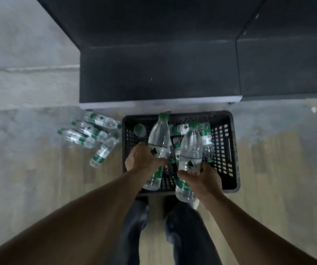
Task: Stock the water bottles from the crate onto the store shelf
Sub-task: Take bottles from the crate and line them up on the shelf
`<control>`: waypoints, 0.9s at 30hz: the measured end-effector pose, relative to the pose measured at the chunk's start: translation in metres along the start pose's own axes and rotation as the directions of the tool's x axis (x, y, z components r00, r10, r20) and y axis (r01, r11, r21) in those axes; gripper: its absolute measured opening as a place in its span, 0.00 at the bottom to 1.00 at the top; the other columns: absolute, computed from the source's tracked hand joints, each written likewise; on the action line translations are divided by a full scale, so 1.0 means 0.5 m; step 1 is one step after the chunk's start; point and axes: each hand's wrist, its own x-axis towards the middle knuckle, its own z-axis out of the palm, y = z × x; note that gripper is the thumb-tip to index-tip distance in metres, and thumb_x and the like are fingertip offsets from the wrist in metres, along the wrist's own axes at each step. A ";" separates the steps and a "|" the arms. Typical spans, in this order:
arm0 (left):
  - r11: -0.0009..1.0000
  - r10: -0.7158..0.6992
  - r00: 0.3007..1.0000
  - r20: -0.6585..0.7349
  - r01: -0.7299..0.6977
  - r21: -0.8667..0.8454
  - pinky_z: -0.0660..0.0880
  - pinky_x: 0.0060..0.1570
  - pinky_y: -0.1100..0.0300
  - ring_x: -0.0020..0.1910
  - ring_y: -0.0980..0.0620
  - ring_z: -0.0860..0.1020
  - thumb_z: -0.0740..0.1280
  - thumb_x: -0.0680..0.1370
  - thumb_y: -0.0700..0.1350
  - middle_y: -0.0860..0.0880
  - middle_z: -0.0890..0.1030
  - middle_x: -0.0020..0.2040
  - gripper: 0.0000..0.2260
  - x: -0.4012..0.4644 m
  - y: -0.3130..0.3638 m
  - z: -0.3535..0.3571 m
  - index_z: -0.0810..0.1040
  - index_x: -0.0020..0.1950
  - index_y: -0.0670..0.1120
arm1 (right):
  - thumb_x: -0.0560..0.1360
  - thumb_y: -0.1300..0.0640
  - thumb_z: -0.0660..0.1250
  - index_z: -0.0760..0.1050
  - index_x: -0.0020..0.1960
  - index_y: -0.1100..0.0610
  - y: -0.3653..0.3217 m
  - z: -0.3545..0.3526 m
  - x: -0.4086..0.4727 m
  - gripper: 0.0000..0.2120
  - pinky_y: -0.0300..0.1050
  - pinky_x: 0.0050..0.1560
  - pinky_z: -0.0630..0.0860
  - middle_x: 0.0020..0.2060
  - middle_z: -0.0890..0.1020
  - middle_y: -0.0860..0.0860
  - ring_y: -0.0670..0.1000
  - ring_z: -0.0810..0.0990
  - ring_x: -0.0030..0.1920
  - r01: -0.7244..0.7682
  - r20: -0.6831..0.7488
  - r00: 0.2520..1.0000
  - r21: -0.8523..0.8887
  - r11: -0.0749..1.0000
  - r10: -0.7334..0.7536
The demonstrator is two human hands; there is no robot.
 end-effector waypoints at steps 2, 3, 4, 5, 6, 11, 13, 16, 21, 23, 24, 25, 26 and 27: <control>0.999 0.030 0.999 -0.027 -0.030 -0.011 0.77 0.51 0.52 0.54 0.46 0.78 0.81 0.61 0.60 0.48 0.78 0.57 0.36 -0.045 0.021 -0.063 0.73 0.61 0.45 | 0.64 0.45 0.77 0.77 0.52 0.55 -0.048 -0.046 -0.053 0.22 0.45 0.42 0.77 0.44 0.83 0.50 0.51 0.80 0.43 0.047 -0.005 0.999 0.012 0.999 -0.047; 0.999 0.043 0.998 -0.043 -0.045 -0.030 0.77 0.53 0.51 0.55 0.46 0.78 0.81 0.61 0.59 0.48 0.78 0.58 0.37 -0.068 0.032 -0.094 0.73 0.62 0.44 | 0.64 0.46 0.78 0.77 0.52 0.55 -0.074 -0.070 -0.079 0.22 0.47 0.43 0.79 0.44 0.83 0.50 0.52 0.81 0.44 0.070 -0.006 0.998 0.026 0.997 -0.070; 0.996 0.057 0.997 -0.055 -0.060 -0.058 0.77 0.55 0.50 0.56 0.45 0.77 0.81 0.61 0.59 0.47 0.78 0.58 0.37 -0.092 0.044 -0.125 0.72 0.63 0.44 | 0.65 0.47 0.78 0.77 0.52 0.55 -0.100 -0.095 -0.104 0.21 0.48 0.44 0.80 0.44 0.83 0.50 0.52 0.81 0.44 0.093 -0.012 0.996 0.035 0.995 -0.093; 0.994 0.072 0.995 -0.066 -0.078 -0.083 0.77 0.56 0.49 0.56 0.45 0.77 0.82 0.61 0.58 0.47 0.77 0.58 0.38 -0.116 0.057 -0.157 0.71 0.63 0.44 | 0.65 0.47 0.78 0.77 0.51 0.55 -0.127 -0.119 -0.128 0.20 0.47 0.43 0.80 0.43 0.83 0.49 0.51 0.82 0.43 0.118 -0.026 0.993 0.040 0.992 -0.117; 0.990 0.092 0.992 -0.084 -0.100 -0.098 0.77 0.54 0.50 0.54 0.46 0.77 0.82 0.61 0.58 0.48 0.78 0.57 0.38 -0.140 0.068 -0.188 0.71 0.63 0.44 | 0.65 0.47 0.78 0.77 0.50 0.54 -0.153 -0.144 -0.151 0.20 0.43 0.39 0.78 0.41 0.83 0.47 0.49 0.82 0.42 0.147 -0.046 0.988 0.042 0.988 -0.145; 0.969 0.162 0.966 -0.200 -0.194 -0.151 0.77 0.47 0.53 0.48 0.49 0.78 0.82 0.58 0.61 0.51 0.79 0.50 0.33 -0.252 0.130 -0.328 0.73 0.54 0.49 | 0.65 0.45 0.79 0.77 0.51 0.53 -0.280 -0.253 -0.246 0.21 0.37 0.31 0.71 0.41 0.83 0.46 0.44 0.79 0.37 0.251 -0.122 0.961 -0.001 0.968 -0.249; 0.951 0.179 0.956 -0.231 -0.228 -0.210 0.79 0.49 0.50 0.49 0.48 0.80 0.82 0.57 0.60 0.50 0.80 0.51 0.33 -0.292 0.153 -0.378 0.73 0.54 0.48 | 0.64 0.44 0.79 0.77 0.50 0.52 -0.330 -0.294 -0.281 0.21 0.34 0.26 0.70 0.40 0.82 0.46 0.41 0.77 0.36 0.298 -0.155 0.942 -0.015 0.955 -0.296; 0.938 0.219 0.933 -0.285 -0.281 -0.201 0.80 0.45 0.53 0.49 0.47 0.81 0.81 0.58 0.61 0.49 0.81 0.54 0.36 -0.352 0.182 -0.458 0.73 0.58 0.45 | 0.64 0.37 0.76 0.74 0.50 0.54 -0.403 -0.353 -0.336 0.25 0.39 0.36 0.76 0.44 0.81 0.49 0.48 0.80 0.41 0.354 -0.172 0.910 -0.152 0.923 -0.377; 0.932 0.234 0.876 -0.421 -0.326 -0.161 0.80 0.48 0.52 0.53 0.46 0.81 0.79 0.59 0.64 0.48 0.80 0.58 0.39 -0.457 0.234 -0.606 0.72 0.62 0.45 | 0.63 0.44 0.80 0.76 0.53 0.55 -0.520 -0.457 -0.433 0.26 0.40 0.44 0.78 0.50 0.83 0.51 0.51 0.82 0.47 0.479 -0.208 0.849 -0.081 0.874 -0.485; 0.913 0.247 0.845 -0.473 -0.367 -0.178 0.80 0.50 0.51 0.53 0.45 0.81 0.79 0.60 0.64 0.48 0.81 0.57 0.37 -0.503 0.262 -0.670 0.73 0.61 0.46 | 0.63 0.47 0.80 0.76 0.55 0.55 -0.566 -0.497 -0.473 0.26 0.42 0.45 0.78 0.51 0.83 0.51 0.52 0.82 0.49 0.548 -0.231 0.804 -0.070 0.834 -0.548; 0.903 0.255 0.825 -0.504 -0.389 -0.180 0.80 0.50 0.51 0.53 0.45 0.81 0.79 0.59 0.64 0.48 0.81 0.56 0.37 -0.527 0.276 -0.701 0.73 0.60 0.46 | 0.63 0.48 0.81 0.76 0.57 0.56 -0.588 -0.517 -0.492 0.27 0.43 0.46 0.78 0.52 0.83 0.52 0.52 0.82 0.50 0.577 -0.242 0.784 -0.056 0.815 -0.571; 0.893 0.260 0.802 -0.537 -0.411 -0.182 0.80 0.49 0.51 0.52 0.45 0.81 0.79 0.59 0.64 0.48 0.81 0.55 0.36 -0.551 0.290 -0.729 0.73 0.59 0.47 | 0.63 0.49 0.81 0.76 0.57 0.56 -0.609 -0.535 -0.510 0.27 0.44 0.47 0.78 0.52 0.83 0.52 0.53 0.82 0.50 0.601 -0.254 0.766 -0.043 0.798 -0.590; 0.883 0.263 0.778 -0.571 -0.432 -0.182 0.79 0.45 0.53 0.50 0.46 0.81 0.79 0.59 0.64 0.48 0.81 0.53 0.35 -0.573 0.303 -0.757 0.73 0.57 0.47 | 0.63 0.48 0.81 0.76 0.56 0.56 -0.631 -0.553 -0.526 0.27 0.44 0.46 0.78 0.52 0.83 0.52 0.53 0.82 0.49 0.624 -0.270 0.746 -0.038 0.781 -0.609; 0.873 0.263 0.754 -0.601 -0.451 -0.184 0.76 0.41 0.55 0.47 0.47 0.80 0.79 0.58 0.65 0.49 0.81 0.50 0.33 -0.595 0.316 -0.782 0.73 0.54 0.48 | 0.62 0.48 0.81 0.76 0.54 0.56 -0.651 -0.569 -0.543 0.26 0.44 0.45 0.78 0.51 0.83 0.52 0.52 0.81 0.47 0.647 -0.289 0.722 -0.039 0.762 -0.628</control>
